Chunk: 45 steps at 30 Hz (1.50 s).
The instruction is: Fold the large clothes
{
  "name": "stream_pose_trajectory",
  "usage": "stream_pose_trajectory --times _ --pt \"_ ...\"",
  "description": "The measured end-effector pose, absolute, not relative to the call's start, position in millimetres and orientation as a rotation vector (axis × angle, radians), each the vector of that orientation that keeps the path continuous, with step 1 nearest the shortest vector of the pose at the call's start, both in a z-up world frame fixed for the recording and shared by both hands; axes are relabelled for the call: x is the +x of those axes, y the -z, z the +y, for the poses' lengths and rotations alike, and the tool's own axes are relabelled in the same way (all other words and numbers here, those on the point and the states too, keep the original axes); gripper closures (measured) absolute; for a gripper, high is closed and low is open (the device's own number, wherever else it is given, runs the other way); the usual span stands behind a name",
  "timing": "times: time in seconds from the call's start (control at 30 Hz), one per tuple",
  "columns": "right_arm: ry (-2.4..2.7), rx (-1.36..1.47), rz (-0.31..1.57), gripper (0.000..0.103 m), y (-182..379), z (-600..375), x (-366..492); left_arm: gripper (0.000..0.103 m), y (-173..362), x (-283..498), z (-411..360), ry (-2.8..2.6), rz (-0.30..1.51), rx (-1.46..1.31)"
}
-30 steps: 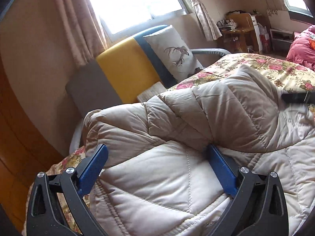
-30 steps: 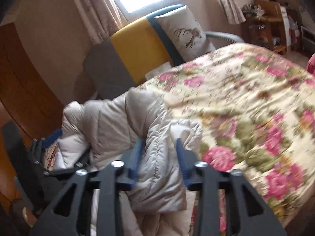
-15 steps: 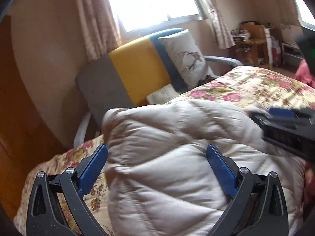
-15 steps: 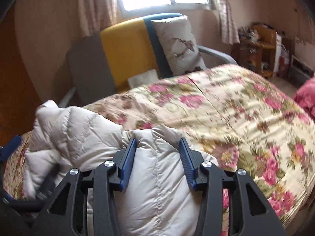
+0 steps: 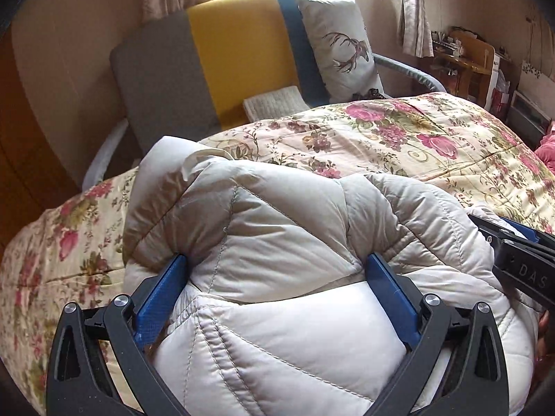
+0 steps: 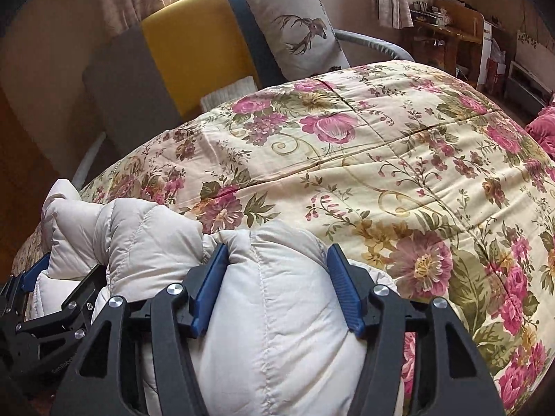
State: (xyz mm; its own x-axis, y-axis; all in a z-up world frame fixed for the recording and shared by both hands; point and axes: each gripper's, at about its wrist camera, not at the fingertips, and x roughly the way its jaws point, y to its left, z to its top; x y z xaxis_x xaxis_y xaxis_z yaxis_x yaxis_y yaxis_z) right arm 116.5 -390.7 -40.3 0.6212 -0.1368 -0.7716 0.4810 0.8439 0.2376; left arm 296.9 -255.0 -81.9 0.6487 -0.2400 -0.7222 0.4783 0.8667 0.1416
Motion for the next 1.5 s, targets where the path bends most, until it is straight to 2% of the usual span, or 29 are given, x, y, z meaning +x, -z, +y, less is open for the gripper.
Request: stream_pose_trajectory --times 0.2,0.43,0.6,0.7,0.8,0.9,1.03,1.13,1.27,1.37,1.5 --pt "0.370 0.427 0.824 0.039 40 -386 115 0.003 73 282 -247 0.400 0.717 0.330" --pt "0.359 0.461 0.812 0.033 41 -391 112 0.003 42 208 -210 0.463 0.663 0.280" --pt "0.362 0.427 0.762 0.029 29 -384 102 0.003 59 184 -204 0.439 0.618 0.319" --pt "0.350 0.449 0.736 0.020 15 -384 83 0.003 63 186 -202 0.455 0.626 0.309" --pt "0.310 0.446 0.683 0.017 -9 -374 51 0.003 63 188 -201 0.454 0.628 0.303" --pt "0.251 0.393 0.649 0.008 -25 -354 25 0.003 64 187 -200 0.447 0.623 0.294" --pt "0.339 0.294 0.748 0.003 0 -346 19 0.003 62 185 -197 0.447 0.613 0.281" --pt "0.304 0.438 0.728 0.002 34 -368 8 0.003 56 181 -180 0.470 0.648 0.193" --pt "0.306 0.486 0.715 0.002 37 -376 -2 0.003 58 177 -135 0.434 0.706 -0.021" --pt "0.262 0.525 0.732 0.002 33 -378 -6 0.003 71 181 -106 0.551 0.833 -0.240" --pt "0.098 0.763 0.815 0.002 39 -393 -14 0.003 91 184 -103 0.725 0.978 -0.366"
